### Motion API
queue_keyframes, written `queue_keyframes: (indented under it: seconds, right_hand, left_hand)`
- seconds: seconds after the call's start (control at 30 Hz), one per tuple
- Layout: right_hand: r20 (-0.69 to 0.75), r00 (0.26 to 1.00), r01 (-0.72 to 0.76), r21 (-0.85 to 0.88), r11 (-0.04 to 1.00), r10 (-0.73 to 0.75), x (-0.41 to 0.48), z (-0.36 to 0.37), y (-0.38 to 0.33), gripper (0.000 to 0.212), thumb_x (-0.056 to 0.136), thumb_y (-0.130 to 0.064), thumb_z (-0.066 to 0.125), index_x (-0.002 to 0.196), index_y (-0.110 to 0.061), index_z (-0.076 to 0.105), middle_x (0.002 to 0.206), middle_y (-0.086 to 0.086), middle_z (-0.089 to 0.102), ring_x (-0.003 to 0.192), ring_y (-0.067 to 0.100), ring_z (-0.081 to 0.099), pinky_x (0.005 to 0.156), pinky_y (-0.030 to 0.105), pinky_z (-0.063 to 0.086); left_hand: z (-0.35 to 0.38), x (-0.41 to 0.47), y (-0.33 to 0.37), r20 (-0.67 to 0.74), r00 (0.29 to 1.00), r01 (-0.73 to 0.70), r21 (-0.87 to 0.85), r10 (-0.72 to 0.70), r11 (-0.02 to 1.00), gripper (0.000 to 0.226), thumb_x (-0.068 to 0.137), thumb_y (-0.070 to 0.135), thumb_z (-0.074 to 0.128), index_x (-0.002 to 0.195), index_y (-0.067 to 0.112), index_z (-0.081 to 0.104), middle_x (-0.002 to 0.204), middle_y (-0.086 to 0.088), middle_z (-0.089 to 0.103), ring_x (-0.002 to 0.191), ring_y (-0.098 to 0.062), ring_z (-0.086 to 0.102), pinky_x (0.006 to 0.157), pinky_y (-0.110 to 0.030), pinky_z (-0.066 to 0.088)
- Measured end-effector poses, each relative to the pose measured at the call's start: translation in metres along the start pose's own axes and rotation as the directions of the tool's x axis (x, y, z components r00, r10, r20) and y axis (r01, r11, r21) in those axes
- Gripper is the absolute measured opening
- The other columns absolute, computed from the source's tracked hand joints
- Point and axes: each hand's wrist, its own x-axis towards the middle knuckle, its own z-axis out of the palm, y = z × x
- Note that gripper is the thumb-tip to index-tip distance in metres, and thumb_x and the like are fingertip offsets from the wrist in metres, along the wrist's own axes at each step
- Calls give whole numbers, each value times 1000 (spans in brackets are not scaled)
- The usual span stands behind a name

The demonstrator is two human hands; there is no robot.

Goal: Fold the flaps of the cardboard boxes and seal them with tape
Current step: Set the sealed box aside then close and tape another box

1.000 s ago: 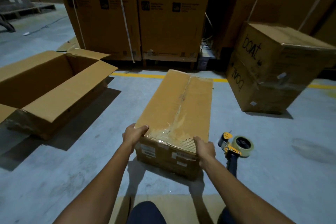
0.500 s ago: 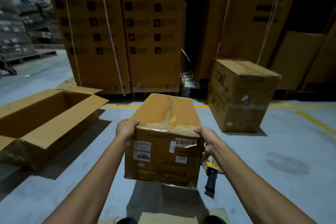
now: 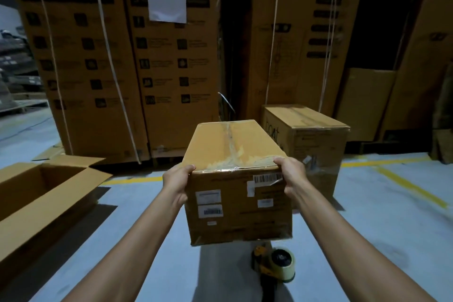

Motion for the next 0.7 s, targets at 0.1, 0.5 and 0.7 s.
queue_keyframes:
  seconds: [0.1,0.5,0.7]
  right_hand:
    - [-14,1000,28,6,1000,-28,46,-3,-3,17,98,-13,60,115,-11,63,106,11,71,100,27,69,94,45,57]
    - [134,957,291,-427,856,-259,265,-14,124,64,94,-19,70,151,-30,44,149,2,45,134,25,47,105,40,47]
    - [81,973,200,-759,619,-215,342,-25,192,37,99,-24,64,135,-21,64,163,3,32,149,24,30,115,44,35]
  left_hand:
    - [29,40,-9,23,999,32,-15,-32,999,34,94,9,64,128,9,63,102,-16,69,80,-25,69,66,-40,61]
    - [110,236,-144,67,994,99,-123,-91,987,45,92,3,61,136,10,58,110,-19,71,93,-33,71,77,-39,60]
    - [135,300,-232,139,985,102,13,-103,995,42,97,2,55,131,26,59,118,-12,70,106,-31,68,100,-52,51]
